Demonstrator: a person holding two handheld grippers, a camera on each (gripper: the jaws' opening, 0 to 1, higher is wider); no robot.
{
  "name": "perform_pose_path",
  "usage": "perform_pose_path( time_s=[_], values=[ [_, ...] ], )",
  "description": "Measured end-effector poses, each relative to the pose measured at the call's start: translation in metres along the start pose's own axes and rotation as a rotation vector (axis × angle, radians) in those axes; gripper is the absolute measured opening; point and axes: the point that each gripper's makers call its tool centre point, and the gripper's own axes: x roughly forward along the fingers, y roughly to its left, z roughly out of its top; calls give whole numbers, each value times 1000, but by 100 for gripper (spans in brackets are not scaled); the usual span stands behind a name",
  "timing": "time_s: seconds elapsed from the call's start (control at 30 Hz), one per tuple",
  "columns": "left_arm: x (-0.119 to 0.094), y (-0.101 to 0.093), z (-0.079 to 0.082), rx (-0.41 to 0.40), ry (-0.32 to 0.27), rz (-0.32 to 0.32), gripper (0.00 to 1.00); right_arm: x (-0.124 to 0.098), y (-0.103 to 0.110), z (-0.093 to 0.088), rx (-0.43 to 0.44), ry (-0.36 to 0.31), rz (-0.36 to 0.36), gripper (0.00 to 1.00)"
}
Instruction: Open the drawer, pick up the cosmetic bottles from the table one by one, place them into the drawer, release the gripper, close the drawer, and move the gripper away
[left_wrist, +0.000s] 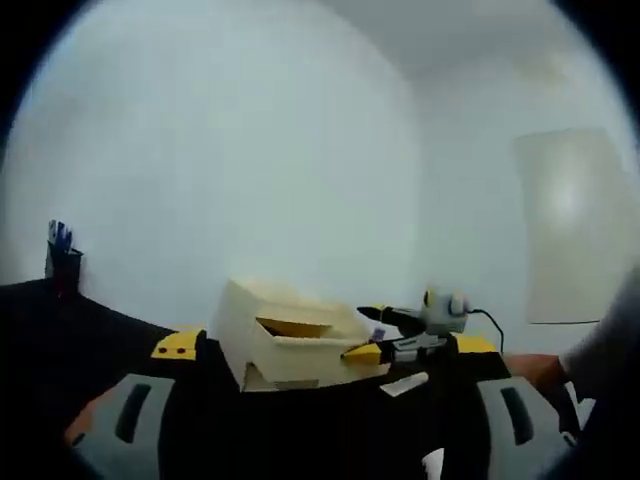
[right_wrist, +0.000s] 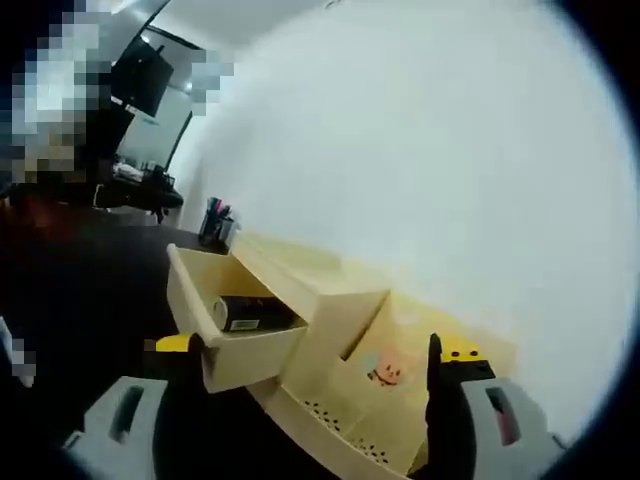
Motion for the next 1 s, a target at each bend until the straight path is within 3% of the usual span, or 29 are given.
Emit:
perform_pose_path(
  time_s=[0.3, 0.7, 1.0],
  values=[
    [5, 5, -19, 68, 98, 21, 95, 4, -1, -1, -13, 6, -19, 87],
    [6, 0, -28, 88, 127, 36, 93, 19, -14, -5, -21, 19, -48, 86],
    [10, -4, -33, 111, 152, 18, 91, 18, -7, -5, -19, 25, -73, 85]
  ],
)
